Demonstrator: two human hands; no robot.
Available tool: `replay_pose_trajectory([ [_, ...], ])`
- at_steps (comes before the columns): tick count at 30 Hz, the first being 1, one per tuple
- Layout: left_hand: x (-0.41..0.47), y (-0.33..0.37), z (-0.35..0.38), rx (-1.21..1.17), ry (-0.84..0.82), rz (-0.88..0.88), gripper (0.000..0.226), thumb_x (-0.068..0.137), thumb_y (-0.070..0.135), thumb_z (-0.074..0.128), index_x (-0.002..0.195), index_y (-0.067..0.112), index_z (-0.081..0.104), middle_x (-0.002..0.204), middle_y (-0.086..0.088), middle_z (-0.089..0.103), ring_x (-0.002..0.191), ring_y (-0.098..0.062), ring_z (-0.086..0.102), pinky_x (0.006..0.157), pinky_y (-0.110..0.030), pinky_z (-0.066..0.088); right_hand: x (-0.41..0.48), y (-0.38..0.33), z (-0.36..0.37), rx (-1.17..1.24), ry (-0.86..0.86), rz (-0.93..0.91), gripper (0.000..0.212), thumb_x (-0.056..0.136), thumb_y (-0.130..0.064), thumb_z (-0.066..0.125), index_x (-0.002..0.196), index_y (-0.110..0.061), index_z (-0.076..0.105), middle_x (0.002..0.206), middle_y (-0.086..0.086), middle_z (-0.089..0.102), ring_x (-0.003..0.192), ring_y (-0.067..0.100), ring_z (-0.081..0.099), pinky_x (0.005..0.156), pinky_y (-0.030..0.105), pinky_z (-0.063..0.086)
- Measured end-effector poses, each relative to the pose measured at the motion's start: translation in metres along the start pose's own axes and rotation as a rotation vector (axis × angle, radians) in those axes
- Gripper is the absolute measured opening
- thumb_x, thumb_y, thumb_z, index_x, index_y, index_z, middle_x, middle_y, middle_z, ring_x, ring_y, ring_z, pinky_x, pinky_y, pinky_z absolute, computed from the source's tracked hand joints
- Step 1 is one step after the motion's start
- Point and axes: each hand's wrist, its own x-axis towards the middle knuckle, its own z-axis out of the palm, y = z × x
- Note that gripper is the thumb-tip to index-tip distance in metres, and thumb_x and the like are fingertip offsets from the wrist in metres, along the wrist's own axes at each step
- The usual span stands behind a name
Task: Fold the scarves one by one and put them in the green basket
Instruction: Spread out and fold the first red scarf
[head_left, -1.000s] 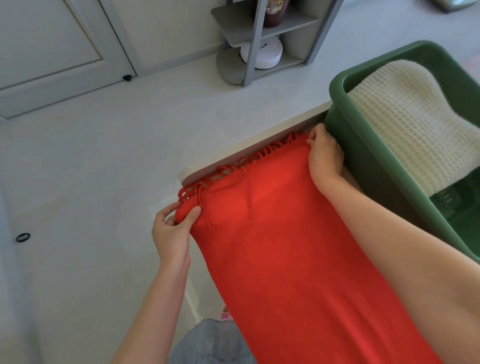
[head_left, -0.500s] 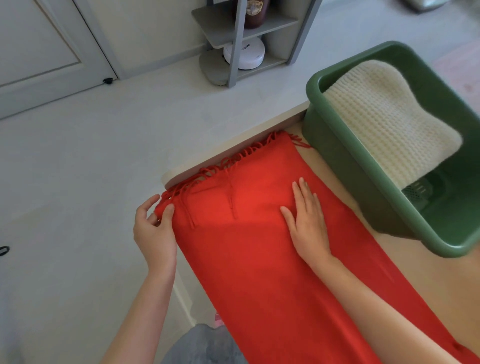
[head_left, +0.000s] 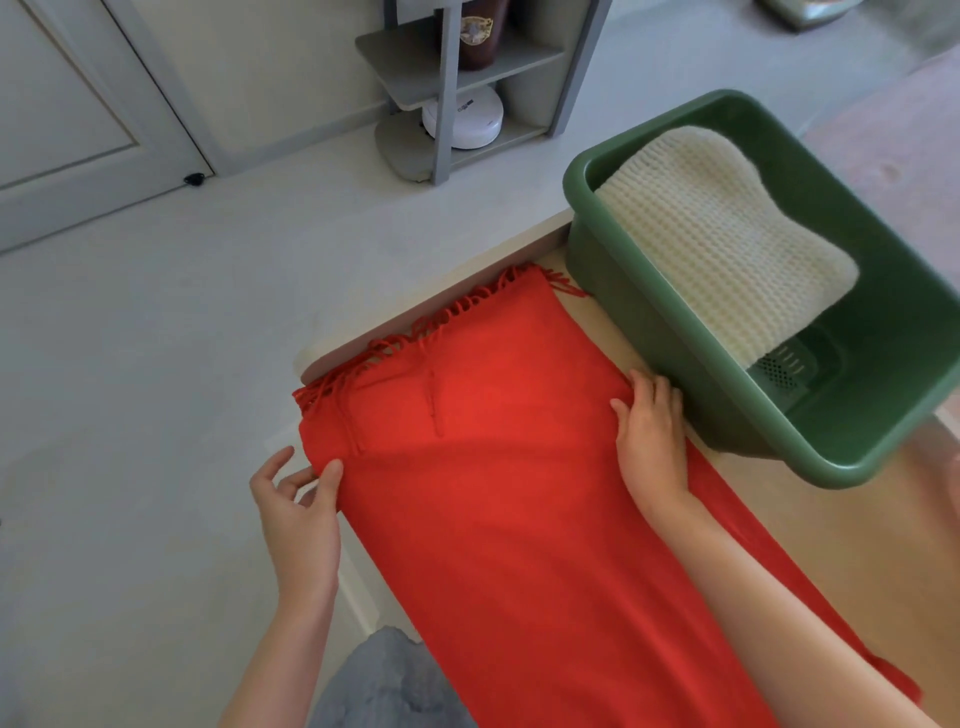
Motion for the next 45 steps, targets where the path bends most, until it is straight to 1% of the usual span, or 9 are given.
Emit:
replay_pose_trajectory([
  [9,-0.024,-0.014,0.005,-0.133,-0.097,-0.212,0.039,0.089,0.031,0.067,0.119,0.007,0.058,0.111,-0.007,0.067,0.101,-0.018,0.063,0.095,-0.036,0.048,0.016,-0.008,-0.005,0.054,0.017,-0.025,0.011,0.092,-0.014,0.057,0.094,-0.003,0.058,0.097,0.015,0.058,0.095,0.034,0.052,0.080,0.046,0.043],
  [11,-0.030,-0.014,0.006,-0.098,-0.077,-0.146,0.013,0.092,0.025,0.063,0.098,0.013,0.065,0.097,-0.006,0.068,0.089,-0.017,0.061,0.084,-0.034,0.049,0.019,-0.007,-0.009,0.063,0.029,-0.019,0.012,0.093,-0.013,0.055,0.094,-0.003,0.061,0.096,0.014,0.060,0.094,0.032,0.054,0.074,0.043,0.044],
  [14,-0.033,-0.010,0.010,0.008,0.034,0.034,0.021,0.096,0.025,0.055,0.079,0.015,0.054,0.075,0.000,0.055,0.070,-0.015,0.048,0.062,-0.029,0.039,0.024,-0.007,-0.012,0.045,0.055,-0.052,0.012,0.094,-0.011,0.053,0.091,-0.003,0.060,0.092,0.014,0.061,0.088,0.033,0.058,0.064,0.039,0.043],
  [22,-0.039,-0.019,0.026,0.145,0.159,0.104,0.023,0.099,0.032,0.049,0.098,0.009,0.048,0.087,-0.005,0.054,0.077,-0.022,0.050,0.071,-0.032,0.037,0.041,-0.019,-0.008,-0.292,-0.103,-0.118,0.017,0.080,-0.002,0.070,0.078,-0.005,0.053,0.071,0.013,0.057,0.054,0.028,0.060,0.039,0.029,0.042],
  [24,-0.042,-0.018,0.028,0.116,0.152,0.074,0.027,0.098,0.036,0.049,0.098,0.009,0.049,0.085,-0.003,0.053,0.076,-0.020,0.049,0.072,-0.033,0.038,0.042,-0.012,-0.006,-0.249,-0.102,-0.192,0.006,0.095,-0.006,0.052,0.091,-0.002,0.051,0.080,0.018,0.060,0.063,0.034,0.064,0.047,0.036,0.047],
  [26,-0.046,-0.017,0.026,0.068,0.121,0.000,0.031,0.097,0.041,0.049,0.097,0.010,0.050,0.081,0.002,0.051,0.072,-0.015,0.047,0.072,-0.033,0.037,0.040,-0.008,-0.005,-0.151,-0.114,-0.139,0.022,0.103,-0.022,0.035,0.108,-0.003,0.046,0.092,0.019,0.063,0.079,0.037,0.065,0.058,0.039,0.045],
  [32,-0.063,-0.017,0.010,0.020,0.009,-0.061,0.011,0.094,0.020,0.059,0.084,0.024,0.061,0.085,0.003,0.066,0.084,-0.018,0.062,0.087,-0.041,0.048,0.031,-0.007,-0.016,0.259,-0.205,0.156,0.049,0.092,-0.045,0.056,0.120,-0.005,0.050,0.109,0.018,0.064,0.103,0.036,0.059,0.080,0.039,0.045],
  [39,-0.053,-0.025,0.022,0.117,0.162,0.026,0.013,0.095,0.025,0.057,0.097,0.012,0.054,0.101,-0.006,0.060,0.103,-0.026,0.057,0.090,-0.038,0.044,0.030,-0.004,-0.017,0.080,-0.157,0.082,0.034,0.096,-0.035,0.051,0.106,-0.003,0.059,0.097,0.021,0.068,0.093,0.040,0.062,0.071,0.040,0.043],
  [45,-0.056,-0.031,0.025,0.075,0.190,-0.040,0.028,0.090,0.033,0.064,0.106,0.012,0.055,0.100,-0.002,0.059,0.095,-0.019,0.058,0.087,-0.032,0.043,0.023,-0.001,-0.014,-0.037,-0.147,-0.049,0.034,0.101,-0.031,0.040,0.116,-0.002,0.052,0.100,0.023,0.067,0.093,0.038,0.063,0.072,0.040,0.043],
])
